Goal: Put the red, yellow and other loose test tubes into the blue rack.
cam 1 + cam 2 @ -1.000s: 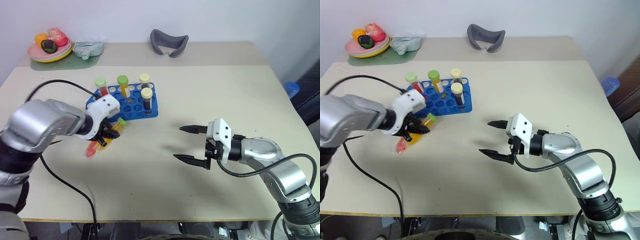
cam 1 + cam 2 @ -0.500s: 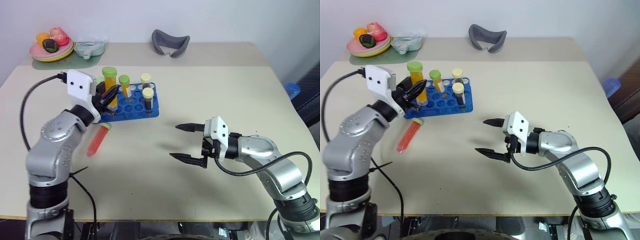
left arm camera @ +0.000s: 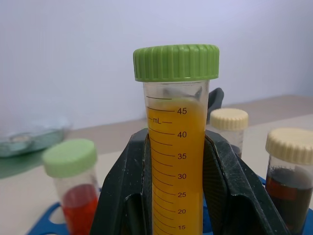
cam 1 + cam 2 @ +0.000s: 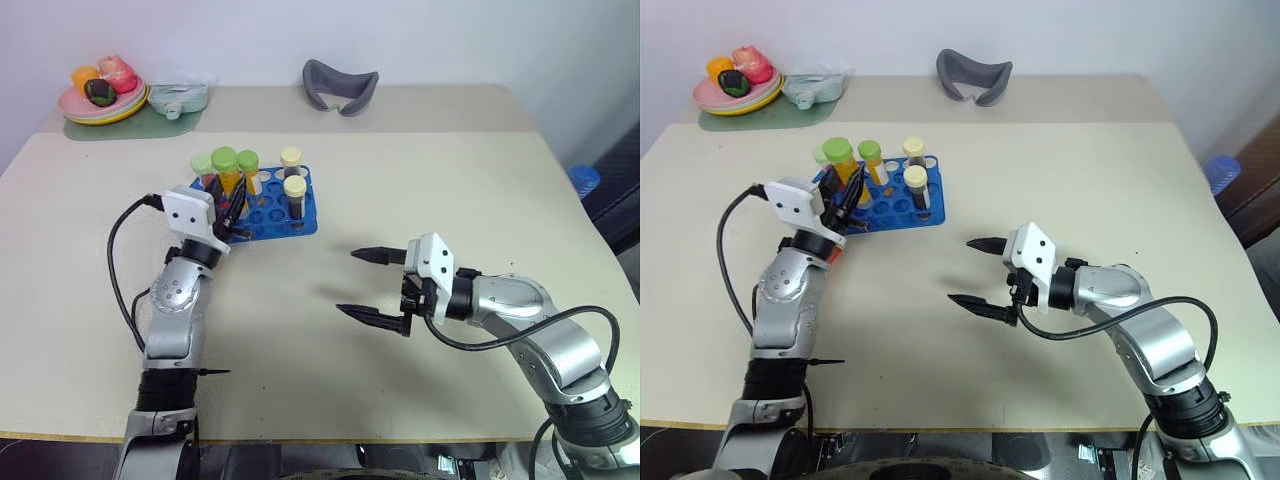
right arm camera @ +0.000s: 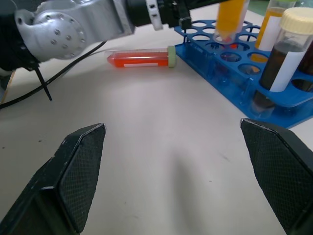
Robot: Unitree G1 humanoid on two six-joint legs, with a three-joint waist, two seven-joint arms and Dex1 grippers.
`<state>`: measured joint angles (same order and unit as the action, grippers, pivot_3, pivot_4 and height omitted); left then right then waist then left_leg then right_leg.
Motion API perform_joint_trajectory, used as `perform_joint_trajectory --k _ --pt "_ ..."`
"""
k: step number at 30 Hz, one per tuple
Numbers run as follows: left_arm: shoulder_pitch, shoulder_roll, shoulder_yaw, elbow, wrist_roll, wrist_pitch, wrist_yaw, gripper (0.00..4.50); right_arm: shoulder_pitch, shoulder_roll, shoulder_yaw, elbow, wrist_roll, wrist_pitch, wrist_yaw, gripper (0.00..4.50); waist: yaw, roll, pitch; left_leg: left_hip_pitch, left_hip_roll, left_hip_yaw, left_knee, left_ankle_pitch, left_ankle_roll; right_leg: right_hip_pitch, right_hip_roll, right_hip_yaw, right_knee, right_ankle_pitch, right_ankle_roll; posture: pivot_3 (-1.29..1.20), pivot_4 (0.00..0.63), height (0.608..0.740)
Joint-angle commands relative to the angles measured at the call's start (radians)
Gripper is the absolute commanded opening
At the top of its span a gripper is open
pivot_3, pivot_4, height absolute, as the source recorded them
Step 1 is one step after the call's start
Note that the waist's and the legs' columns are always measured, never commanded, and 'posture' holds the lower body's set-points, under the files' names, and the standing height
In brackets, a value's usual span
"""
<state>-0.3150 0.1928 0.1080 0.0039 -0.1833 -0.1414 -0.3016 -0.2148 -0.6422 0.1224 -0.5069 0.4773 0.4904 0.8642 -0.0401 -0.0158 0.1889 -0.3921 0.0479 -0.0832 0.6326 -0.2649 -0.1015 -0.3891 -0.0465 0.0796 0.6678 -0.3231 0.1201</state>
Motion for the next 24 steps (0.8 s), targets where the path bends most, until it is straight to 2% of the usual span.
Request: perform_joint_trajectory --k 1,24 --pt "-0.021 -0.011 -0.012 0.011 -0.015 -0.041 -0.022 0.78 0.000 0.009 -0.009 -0.049 0.016 0.002 -0.010 4.50 -0.001 0.000 0.000 0.000 0.000 0.000 0.000 0.000 0.000 0.000 0.000 0.000 0.000 0.000 0.000 0.00 0.150 0.740" --pt "-0.043 -0.033 -0.028 0.147 0.043 -0.149 -0.004 0.78 0.000 0.014 0.000 -0.053 0.023 0.003 -0.015 4.50 -0.001 0.000 0.000 0.000 0.000 0.000 0.000 0.000 0.000 0.000 0.000 0.000 0.000 0.000 0.000 0.00 0.150 0.740"
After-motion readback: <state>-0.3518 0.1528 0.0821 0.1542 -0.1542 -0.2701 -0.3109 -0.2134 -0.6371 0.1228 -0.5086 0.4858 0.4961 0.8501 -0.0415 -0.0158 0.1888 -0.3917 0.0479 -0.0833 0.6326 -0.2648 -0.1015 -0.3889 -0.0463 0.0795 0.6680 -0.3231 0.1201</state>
